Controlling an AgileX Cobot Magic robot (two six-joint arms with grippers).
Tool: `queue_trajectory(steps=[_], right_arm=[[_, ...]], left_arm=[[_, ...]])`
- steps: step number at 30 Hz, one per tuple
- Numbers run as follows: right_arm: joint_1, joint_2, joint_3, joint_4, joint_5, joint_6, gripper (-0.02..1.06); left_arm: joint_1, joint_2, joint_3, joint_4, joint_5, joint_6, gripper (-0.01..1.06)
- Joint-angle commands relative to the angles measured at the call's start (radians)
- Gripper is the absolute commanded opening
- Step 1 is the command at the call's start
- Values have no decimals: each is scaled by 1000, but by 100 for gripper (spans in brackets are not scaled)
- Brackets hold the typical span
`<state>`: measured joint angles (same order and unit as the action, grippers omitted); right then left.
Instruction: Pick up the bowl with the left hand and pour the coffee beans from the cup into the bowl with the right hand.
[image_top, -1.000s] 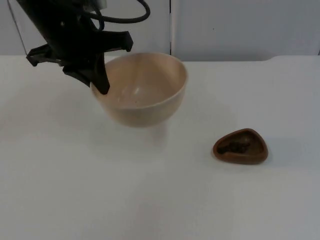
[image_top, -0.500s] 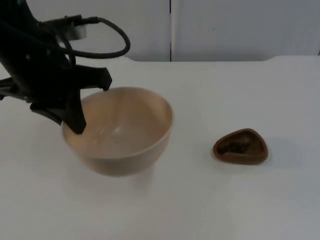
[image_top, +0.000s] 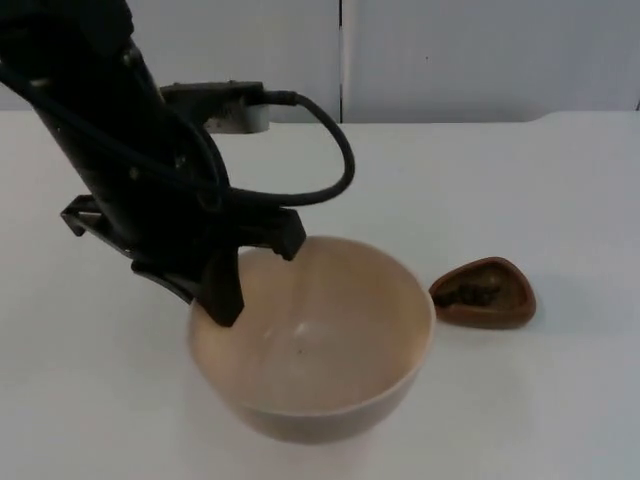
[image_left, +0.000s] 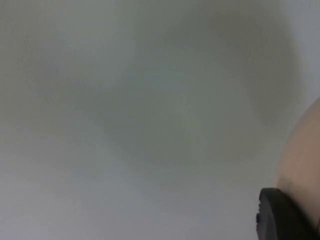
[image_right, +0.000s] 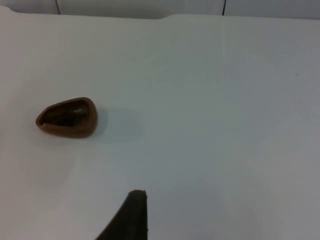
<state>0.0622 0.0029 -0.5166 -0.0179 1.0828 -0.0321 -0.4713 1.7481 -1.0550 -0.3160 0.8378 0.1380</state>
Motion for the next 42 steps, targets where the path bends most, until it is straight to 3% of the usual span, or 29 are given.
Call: queue_trajectory(steps=[1,23,27,31,35,42], right_arm=[[-5,-3,0,-5,-5,2,105],[-5,-3,0,0,-5,2,105],[-5,-3,0,0,-5,2,105],[-5,-3,0,0,-9,-2,105],[-5,-3,-6,9,-18,-2,105],[-5,172,-84,73,-84,-2,105]], left_arm=[[-18,-14,4,-11,-8,12,0],[-16,-14,4,-58,-22,10,0],[-16,-14,4,-60,-6,-65,0],[-16,-14,4,-6,-34,-71,0],[-16,-14,4,49,-57,-159,0],[-16,-14,4,182,-68,-317,0]])
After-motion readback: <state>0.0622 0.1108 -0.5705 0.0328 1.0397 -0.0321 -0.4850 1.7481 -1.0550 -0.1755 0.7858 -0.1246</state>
